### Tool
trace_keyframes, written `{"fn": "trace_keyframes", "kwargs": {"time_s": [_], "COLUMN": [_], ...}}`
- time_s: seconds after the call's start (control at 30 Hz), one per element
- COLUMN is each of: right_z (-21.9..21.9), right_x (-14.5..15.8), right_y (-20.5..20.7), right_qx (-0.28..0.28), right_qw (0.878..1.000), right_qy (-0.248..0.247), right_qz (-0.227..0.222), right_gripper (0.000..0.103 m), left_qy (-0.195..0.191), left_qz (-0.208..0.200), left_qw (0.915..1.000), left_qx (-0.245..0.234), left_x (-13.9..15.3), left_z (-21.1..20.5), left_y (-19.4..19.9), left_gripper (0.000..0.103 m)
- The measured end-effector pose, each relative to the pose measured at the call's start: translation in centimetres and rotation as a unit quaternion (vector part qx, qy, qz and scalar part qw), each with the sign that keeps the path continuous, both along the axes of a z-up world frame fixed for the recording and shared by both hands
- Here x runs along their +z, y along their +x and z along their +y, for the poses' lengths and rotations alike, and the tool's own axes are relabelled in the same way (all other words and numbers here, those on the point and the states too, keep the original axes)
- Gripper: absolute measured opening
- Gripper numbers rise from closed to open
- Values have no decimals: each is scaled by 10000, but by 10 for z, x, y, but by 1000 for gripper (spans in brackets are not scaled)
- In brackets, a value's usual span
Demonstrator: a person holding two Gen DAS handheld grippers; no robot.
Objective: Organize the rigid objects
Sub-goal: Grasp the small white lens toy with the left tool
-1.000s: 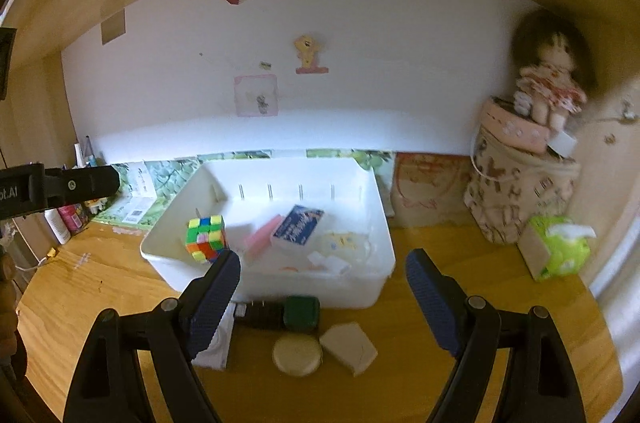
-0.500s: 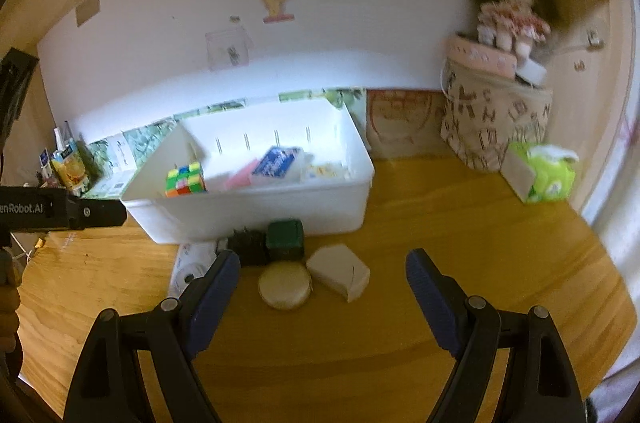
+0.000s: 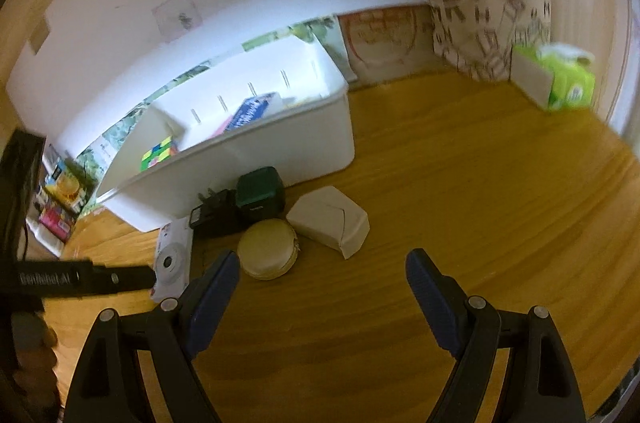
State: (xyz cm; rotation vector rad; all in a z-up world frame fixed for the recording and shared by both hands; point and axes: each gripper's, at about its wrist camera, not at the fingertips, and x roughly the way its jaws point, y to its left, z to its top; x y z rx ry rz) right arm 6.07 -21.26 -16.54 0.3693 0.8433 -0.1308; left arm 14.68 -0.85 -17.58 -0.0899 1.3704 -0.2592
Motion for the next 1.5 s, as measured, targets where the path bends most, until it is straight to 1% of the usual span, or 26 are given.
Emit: {"fn": "trace_keyframes", "kwargs": {"time_s": [0.13,0.23,0.5,0.7,0.97,1.2,1.3,1.37,1.43,1.5], "right_z": [-9,-11,-11,-10,-8,-10,-10,-10,-12,-14], "right_x": [-14,-23,-37,-37,-36,-36,-36,-36,-36,-36], "right_y": [16,26,45,56,64,71,73,75,76,77], "right_qx": [37,75,173,134,102,80,159,217,291,367], "right_qw": [9994,9987,9966,9971,9976,9977,9974,9972,9967,9962], "right_qy": [299,397,600,518,347,279,283,264,304,336], "right_qz": [152,318,530,539,584,617,637,671,689,709], "right_gripper": [86,86,86,86,85,70,68,67,67,67], "left_qy": [16,-57,-63,-4,253,424,425,384,350,416], "left_qz": [268,511,770,842,962,1039,1046,1051,1056,1076], "left_qw": [9993,9976,9939,9924,9899,9867,9866,9866,9867,9858], "left_qx": [245,455,790,895,1013,1172,1181,1191,1184,1218], "left_x": [-12,-21,-32,-35,-36,-37,-36,-32,-33,-31], "left_z": [1,3,4,0,-5,-7,-12,-18,-25,-27], "left_y": [6,9,14,24,33,39,42,43,47,49], "left_gripper": [85,85,85,85,84,82,78,70,64,64]}}
